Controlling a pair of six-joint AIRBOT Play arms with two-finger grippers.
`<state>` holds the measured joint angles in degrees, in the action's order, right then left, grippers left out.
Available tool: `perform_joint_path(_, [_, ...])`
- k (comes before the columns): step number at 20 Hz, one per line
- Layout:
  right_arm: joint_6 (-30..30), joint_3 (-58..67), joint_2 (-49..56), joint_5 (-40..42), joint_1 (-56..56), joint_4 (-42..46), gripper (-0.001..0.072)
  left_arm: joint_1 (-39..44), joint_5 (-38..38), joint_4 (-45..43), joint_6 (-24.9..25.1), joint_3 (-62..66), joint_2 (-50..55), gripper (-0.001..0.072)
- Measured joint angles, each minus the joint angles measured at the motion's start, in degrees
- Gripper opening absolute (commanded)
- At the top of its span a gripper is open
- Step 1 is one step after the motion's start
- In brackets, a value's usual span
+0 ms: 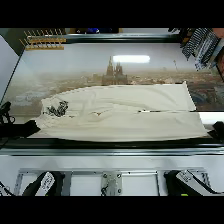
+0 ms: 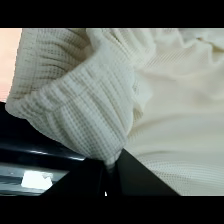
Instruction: Fold the clothes and pants, and hang the long-sleeved shirts on hangers.
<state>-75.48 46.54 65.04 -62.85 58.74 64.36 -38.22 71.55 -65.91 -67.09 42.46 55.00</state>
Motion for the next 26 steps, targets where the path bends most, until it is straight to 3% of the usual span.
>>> perform_joint_path(7, [-9.55,19.67,5.38,-2.62,-15.15,7.93,0.0025,7.87,2.95,-0.04,-6.29,17.00,5.31,0.0017])
perform_joint_path(16, [-19.56,44.59,25.49,-3.10,-25.97,10.03,0.0024,13.42,2.23,-0.02,-12.68,40.85,27.43,0.0017])
perform_joint_path(26, [-24.55,51.30,35.08,8.35,-30.62,10.05,0.0025,15.63,0.09,0.04,-16.06,55.23,44.17,0.0017])
